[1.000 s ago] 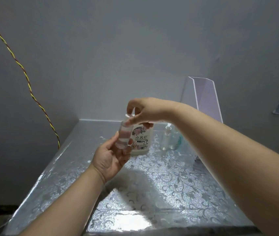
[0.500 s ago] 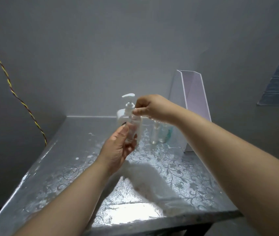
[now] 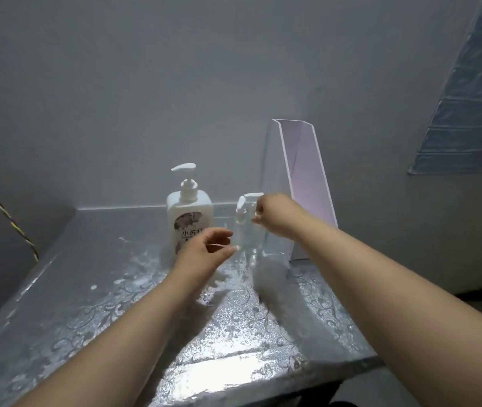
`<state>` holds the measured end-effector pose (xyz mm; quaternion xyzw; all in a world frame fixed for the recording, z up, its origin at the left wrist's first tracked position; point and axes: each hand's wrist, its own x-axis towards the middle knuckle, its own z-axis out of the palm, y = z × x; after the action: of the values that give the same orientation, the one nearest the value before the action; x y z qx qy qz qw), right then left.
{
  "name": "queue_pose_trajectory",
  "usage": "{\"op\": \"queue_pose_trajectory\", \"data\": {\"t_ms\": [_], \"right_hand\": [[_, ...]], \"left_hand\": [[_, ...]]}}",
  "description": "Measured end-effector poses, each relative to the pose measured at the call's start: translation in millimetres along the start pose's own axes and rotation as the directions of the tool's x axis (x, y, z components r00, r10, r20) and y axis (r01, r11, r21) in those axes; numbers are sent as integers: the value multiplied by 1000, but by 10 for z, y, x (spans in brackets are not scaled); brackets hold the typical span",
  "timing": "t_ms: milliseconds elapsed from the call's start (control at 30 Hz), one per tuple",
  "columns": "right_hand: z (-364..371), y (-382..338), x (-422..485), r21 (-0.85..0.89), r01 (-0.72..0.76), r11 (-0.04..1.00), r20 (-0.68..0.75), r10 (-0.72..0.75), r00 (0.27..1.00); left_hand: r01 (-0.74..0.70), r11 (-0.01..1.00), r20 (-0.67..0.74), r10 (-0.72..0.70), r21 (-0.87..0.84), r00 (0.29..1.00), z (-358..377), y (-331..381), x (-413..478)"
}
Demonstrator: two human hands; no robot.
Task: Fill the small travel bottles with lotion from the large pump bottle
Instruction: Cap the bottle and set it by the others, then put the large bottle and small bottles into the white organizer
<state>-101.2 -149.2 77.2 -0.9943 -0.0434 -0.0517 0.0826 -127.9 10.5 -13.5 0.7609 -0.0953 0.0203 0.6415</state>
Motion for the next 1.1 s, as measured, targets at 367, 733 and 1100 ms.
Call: {"op": "queue_pose_trajectory", "data": {"t_ms": [367, 733, 1100], "right_hand": [[-58, -272, 162, 210, 49, 977, -209, -4, 978], [-39, -443, 204, 490, 232, 840, -169, -169, 971], [-439, -368, 107, 844, 214, 491, -183, -110, 977]], "left_hand": [[-6, 968, -558, 149, 250, 816, -502, -25, 279], [-47, 993, -182, 26, -110, 983, -626, -73, 597], [-241, 956, 175, 270, -168, 947, -553, 807, 706]]}}
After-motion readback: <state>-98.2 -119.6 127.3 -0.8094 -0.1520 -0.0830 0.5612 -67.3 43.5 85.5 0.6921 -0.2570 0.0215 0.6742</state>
